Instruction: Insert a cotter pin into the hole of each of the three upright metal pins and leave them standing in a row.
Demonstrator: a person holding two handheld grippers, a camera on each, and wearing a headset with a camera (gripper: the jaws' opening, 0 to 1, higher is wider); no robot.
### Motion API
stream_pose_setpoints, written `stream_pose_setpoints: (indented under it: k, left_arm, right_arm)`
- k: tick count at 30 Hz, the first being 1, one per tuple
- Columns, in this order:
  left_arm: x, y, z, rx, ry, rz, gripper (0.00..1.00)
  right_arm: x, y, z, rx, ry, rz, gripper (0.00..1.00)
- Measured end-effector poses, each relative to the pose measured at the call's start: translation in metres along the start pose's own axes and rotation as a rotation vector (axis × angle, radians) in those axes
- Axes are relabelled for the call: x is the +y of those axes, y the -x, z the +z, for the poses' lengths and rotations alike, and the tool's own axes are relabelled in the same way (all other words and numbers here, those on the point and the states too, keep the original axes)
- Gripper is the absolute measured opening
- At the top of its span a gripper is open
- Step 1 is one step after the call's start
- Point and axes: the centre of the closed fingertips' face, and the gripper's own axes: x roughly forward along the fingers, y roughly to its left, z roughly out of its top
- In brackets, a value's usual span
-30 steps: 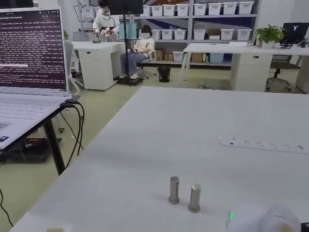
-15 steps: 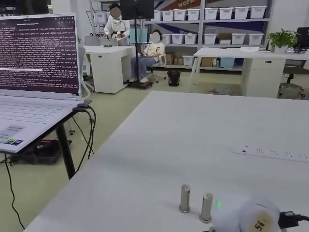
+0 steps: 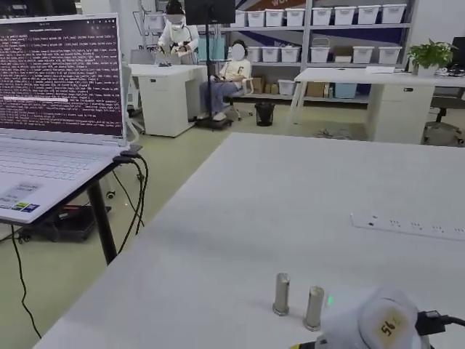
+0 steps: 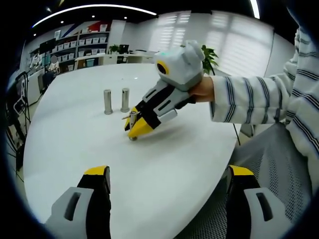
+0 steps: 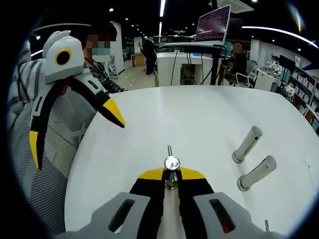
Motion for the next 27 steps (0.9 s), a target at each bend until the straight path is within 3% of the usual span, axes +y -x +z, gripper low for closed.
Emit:
stream_pose_setpoints:
  k: [4,8,13,27]
  left_arm:
    - [0.000,0.000,0.000,0.005,-0.006,-0.001,0.96]
    - [0.001,0.000,0.000,0.000,-0.003,0.001,0.96]
    - [0.003,0.002,0.005,-0.015,0.004,0.004,0.96]
    - [0.014,0.009,0.031,-0.096,0.032,0.028,0.96]
  right_arm:
    - [0.000,-0.001,0.000,0.001,-0.009,-0.008,0.06]
    - [-0.003,0.000,0.001,-0.004,-0.013,-0.029,0.18]
    - [-0.004,0.008,0.004,-0.009,-0.049,-0.049,0.26]
    - [0.007,0.056,0.001,-0.059,-0.099,-0.064,0.47]
